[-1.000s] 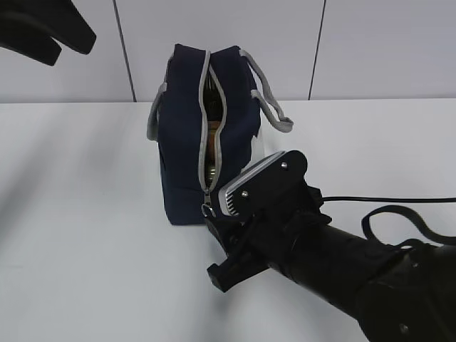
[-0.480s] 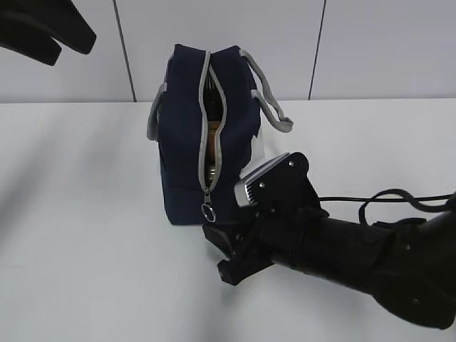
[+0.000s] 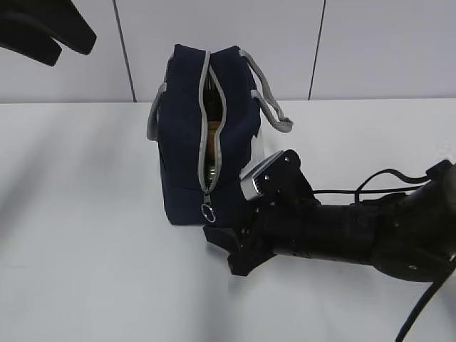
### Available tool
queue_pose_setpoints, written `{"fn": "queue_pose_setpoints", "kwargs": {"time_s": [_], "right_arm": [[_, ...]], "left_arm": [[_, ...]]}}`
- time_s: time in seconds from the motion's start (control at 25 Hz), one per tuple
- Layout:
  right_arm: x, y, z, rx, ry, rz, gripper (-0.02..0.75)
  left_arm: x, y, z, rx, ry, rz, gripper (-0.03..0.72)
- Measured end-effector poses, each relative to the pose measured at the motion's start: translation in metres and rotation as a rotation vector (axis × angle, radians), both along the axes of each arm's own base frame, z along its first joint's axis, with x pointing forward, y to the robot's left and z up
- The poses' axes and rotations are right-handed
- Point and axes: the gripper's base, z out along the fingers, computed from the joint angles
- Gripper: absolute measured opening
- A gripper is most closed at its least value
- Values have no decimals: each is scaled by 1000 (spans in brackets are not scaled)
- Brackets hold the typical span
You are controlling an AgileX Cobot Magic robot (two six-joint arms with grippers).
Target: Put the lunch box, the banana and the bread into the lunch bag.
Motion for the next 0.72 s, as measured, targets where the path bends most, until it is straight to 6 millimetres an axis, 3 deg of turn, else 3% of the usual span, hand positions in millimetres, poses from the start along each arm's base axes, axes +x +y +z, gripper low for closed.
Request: {"fn": "queue_pose_setpoints", "kwargs": {"time_s": [0.28,0.72], "right_arm": [[18,9,-14,6,7,3,314],[25,13,-16,27,4,-10,100]], "left_arm": [[0,0,0,0,0,0,440],[0,0,0,0,0,0,438]]}}
